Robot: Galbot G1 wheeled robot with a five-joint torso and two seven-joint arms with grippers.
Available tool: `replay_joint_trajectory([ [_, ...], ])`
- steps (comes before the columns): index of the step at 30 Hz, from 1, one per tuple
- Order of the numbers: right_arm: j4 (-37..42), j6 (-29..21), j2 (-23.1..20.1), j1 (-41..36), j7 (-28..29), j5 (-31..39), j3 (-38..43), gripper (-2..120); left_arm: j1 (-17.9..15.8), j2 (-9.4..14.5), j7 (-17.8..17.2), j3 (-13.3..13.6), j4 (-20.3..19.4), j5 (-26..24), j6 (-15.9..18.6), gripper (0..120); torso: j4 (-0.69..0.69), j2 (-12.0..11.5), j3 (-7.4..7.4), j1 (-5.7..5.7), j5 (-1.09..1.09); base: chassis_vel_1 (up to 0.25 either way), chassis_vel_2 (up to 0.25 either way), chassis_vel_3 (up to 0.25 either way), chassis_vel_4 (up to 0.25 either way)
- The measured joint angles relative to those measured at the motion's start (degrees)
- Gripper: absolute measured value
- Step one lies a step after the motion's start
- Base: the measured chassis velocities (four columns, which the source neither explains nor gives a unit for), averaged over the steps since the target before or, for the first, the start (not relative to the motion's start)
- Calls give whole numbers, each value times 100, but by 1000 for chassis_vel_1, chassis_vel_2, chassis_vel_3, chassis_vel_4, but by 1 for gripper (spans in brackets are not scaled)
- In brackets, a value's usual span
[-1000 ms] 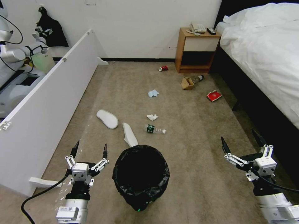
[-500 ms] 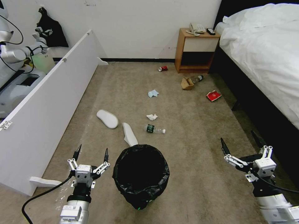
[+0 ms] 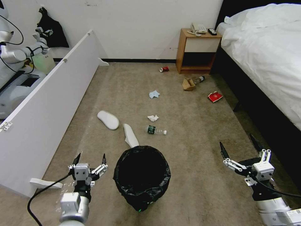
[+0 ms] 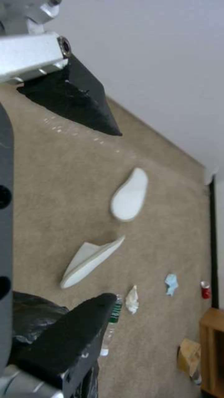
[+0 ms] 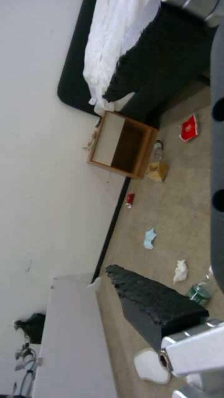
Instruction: Pick up the trash bin, then pick up the garbage from the floor and place it into the trash bin.
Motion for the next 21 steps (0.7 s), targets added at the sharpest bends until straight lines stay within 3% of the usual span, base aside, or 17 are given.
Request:
replay_joint_trajectory([
  [2,0,0,-4,-19,0,-2,14,100,-62,92,-124,28,-24,-234,124,100,0,0,0,0,0,0,0,0,0],
  [4,-9,3,-11,-61,1,-9,45,100,-234,292,-468,163,-183,-894,525,100,0,0,0,0,0,0,0,0,0],
  [5,-9,3,-11,-61,1,-9,45,100,-234,292,-468,163,-183,-894,525,100,0,0,0,0,0,0,0,0,0],
  [8,-53,26,24,-89,2,-71,44,100,-537,566,-903,354,-449,-1657,1074,100,0,0,0,0,0,0,0,0,0],
  [11,-64,33,39,-92,3,-88,41,100,-594,623,-993,376,-503,-1789,1211,100,-1,0,0,0,0,0,0,0,0],
  [13,-106,57,94,-96,3,-145,23,100,-743,783,-1317,446,-718,-2319,1749,100,0,0,0,0,1,0,0,0,0],
  [14,-106,57,94,-96,3,-145,23,100,-743,783,-1317,446,-718,-2319,1749,100,0,0,0,0,1,0,0,0,0],
  [17,-177,86,162,-82,3,-196,6,100,-978,901,-2058,601,-992,-3346,2308,100,1,0,0,0,1,0,0,0,0],
  [21,-253,106,214,-41,6,-229,-28,100,-1274,926,-2450,720,-1002,-3783,2412,100,0,0,0,0,1,0,0,0,0],
])
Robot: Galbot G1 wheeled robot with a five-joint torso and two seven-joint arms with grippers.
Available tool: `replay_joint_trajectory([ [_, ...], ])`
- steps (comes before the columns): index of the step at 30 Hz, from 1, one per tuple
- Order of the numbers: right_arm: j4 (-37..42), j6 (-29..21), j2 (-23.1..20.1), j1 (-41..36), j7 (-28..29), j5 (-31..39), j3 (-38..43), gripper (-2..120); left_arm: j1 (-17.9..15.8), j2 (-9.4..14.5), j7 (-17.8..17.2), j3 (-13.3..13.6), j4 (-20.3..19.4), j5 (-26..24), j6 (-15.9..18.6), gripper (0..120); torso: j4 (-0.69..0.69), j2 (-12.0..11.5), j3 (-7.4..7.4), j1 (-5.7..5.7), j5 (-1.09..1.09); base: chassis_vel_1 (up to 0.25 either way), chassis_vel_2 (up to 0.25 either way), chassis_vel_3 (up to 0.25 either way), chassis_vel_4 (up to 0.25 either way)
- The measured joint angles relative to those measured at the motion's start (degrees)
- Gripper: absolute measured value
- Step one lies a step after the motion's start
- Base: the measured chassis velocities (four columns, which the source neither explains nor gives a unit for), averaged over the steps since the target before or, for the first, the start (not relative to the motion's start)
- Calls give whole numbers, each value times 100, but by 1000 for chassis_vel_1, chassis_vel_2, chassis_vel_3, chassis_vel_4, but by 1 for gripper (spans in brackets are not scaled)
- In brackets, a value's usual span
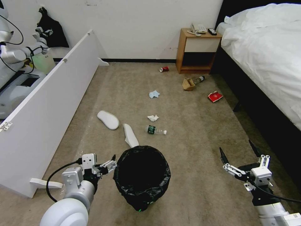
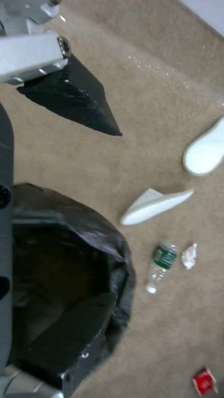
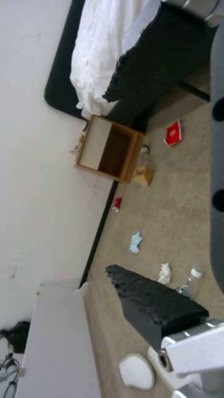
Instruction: Pick up the trash bin, then pick up the garbage from the floor and place it into the trash bin.
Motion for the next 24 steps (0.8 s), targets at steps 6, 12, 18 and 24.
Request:
replay_joint_trajectory([
  [6,-103,29,154,60,4,-89,-34,100,-499,185,-269,19,106,-662,226,100,1,0,0,0,0,0,0,0,0],
  [12,-139,78,305,61,4,-154,-13,100,-1162,490,-799,220,297,-1507,483,100,0,0,0,0,0,0,0,0,0],
  [18,-139,84,399,82,4,-170,63,100,-1770,649,-1402,418,467,-2449,514,100,-2,0,0,0,0,0,0,0,0],
  [24,-159,84,491,121,6,-168,112,100,-1822,822,-1529,508,514,-2879,513,100,1,0,0,0,0,0,0,0,0],
])
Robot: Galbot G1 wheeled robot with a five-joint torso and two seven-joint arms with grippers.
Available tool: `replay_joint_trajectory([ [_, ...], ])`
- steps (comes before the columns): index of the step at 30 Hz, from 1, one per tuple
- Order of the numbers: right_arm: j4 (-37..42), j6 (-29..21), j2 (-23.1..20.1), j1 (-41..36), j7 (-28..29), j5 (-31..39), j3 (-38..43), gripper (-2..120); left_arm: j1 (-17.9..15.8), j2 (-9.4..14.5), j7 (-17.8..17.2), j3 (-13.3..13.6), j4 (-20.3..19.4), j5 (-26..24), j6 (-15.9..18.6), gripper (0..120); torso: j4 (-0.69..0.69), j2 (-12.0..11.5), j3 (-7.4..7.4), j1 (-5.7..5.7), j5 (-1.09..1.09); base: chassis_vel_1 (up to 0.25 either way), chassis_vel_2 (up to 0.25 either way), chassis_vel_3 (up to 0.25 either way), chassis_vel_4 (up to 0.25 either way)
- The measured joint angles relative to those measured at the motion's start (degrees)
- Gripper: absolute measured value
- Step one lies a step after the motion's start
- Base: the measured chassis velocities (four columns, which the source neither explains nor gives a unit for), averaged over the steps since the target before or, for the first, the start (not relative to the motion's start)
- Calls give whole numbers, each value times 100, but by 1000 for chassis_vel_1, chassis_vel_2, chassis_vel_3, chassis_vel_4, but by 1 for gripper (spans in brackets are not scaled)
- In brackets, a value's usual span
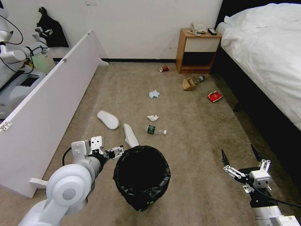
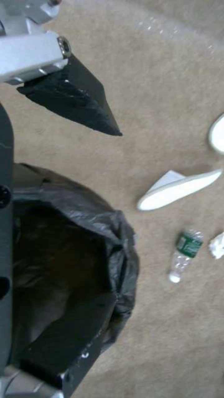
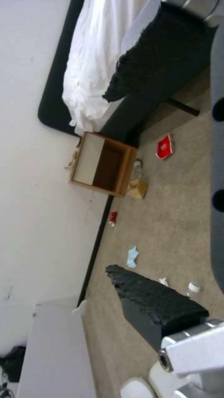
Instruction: Pick up the trash bin, then pick up the garbage from the floor and place it into the trash bin.
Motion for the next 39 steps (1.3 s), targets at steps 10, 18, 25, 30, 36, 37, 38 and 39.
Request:
replay_joint_trajectory([
  [10,-114,70,218,38,-11,-100,-64,100,-51,224,-93,131,56,-775,-13,100,-1,0,-1,0,1,0,0,0,0],
  [18,-147,98,258,60,-17,-118,-88,100,-13,91,-179,363,387,-840,-20,100,-2,0,-1,0,0,0,0,0,0],
  [25,-201,112,185,62,-16,-86,-87,100,43,-59,-321,319,710,-889,-24,100,-1,0,0,0,0,0,0,0,0],
  [30,-303,113,84,75,-9,-59,-160,100,73,-181,-430,279,904,-899,-27,100,0,0,0,0,1,0,0,0,0],
  [36,-398,118,15,76,-3,-22,-180,100,-20,-334,-491,307,1218,-920,-29,100,-2,0,-1,0,1,0,0,0,0],
  [37,-416,118,1,82,0,-11,-184,100,-45,-362,-500,335,1288,-920,-29,100,0,0,0,0,1,0,0,0,0],
  [38,-416,118,1,82,0,-11,-184,100,-45,-362,-500,335,1288,-920,-29,100,0,0,0,0,1,0,0,0,0],
  [39,-436,118,-9,89,3,-3,-188,100,-74,-387,-502,369,1350,-920,-29,100,0,0,0,0,1,0,0,0,0],
])
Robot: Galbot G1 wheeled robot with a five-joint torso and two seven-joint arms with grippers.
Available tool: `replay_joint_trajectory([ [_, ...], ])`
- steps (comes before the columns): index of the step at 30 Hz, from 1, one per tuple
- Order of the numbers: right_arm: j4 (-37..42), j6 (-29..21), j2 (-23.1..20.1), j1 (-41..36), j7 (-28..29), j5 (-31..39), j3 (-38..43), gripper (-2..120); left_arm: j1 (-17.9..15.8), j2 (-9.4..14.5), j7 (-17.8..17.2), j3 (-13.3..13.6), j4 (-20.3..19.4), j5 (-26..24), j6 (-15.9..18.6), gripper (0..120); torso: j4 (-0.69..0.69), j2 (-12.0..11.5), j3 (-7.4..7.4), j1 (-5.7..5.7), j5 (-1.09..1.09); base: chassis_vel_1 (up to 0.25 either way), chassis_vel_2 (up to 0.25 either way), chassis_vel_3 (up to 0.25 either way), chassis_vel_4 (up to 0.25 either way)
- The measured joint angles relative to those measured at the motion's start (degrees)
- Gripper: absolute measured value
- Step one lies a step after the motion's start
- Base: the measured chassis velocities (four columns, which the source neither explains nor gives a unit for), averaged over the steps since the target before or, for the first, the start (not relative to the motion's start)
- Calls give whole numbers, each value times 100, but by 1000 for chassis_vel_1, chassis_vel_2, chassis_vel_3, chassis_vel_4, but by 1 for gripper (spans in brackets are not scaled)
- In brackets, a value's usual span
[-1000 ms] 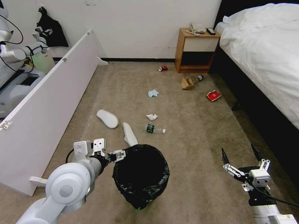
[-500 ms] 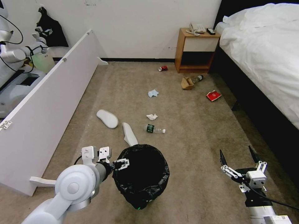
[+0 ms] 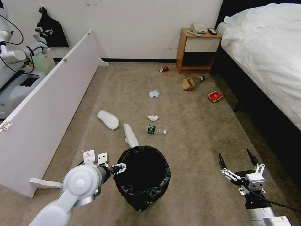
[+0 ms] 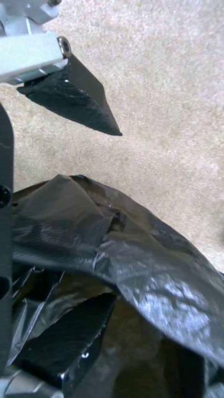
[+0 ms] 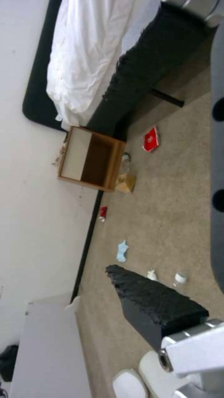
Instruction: Pick up the trash bin, then pick up the garbage from the floor and place it into the trash bin.
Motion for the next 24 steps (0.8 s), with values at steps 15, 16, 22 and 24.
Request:
replay_joint_trajectory([
  [15,-112,-24,-15,47,15,66,-3,100,-326,-214,18,463,396,28,-1,100,-1,0,0,0,0,0,0,0,0],
  [16,-113,-25,-22,48,16,72,0,100,-359,-222,22,503,420,26,-1,100,-1,0,0,0,0,0,0,0,0],
  [22,-120,-26,-56,40,28,113,20,100,-438,-247,39,585,511,23,-1,88,0,0,0,0,1,0,0,0,0],
  [24,-123,-25,-72,28,47,123,33,100,-435,-241,49,587,515,24,-1,80,0,0,0,0,1,0,0,0,0],
])
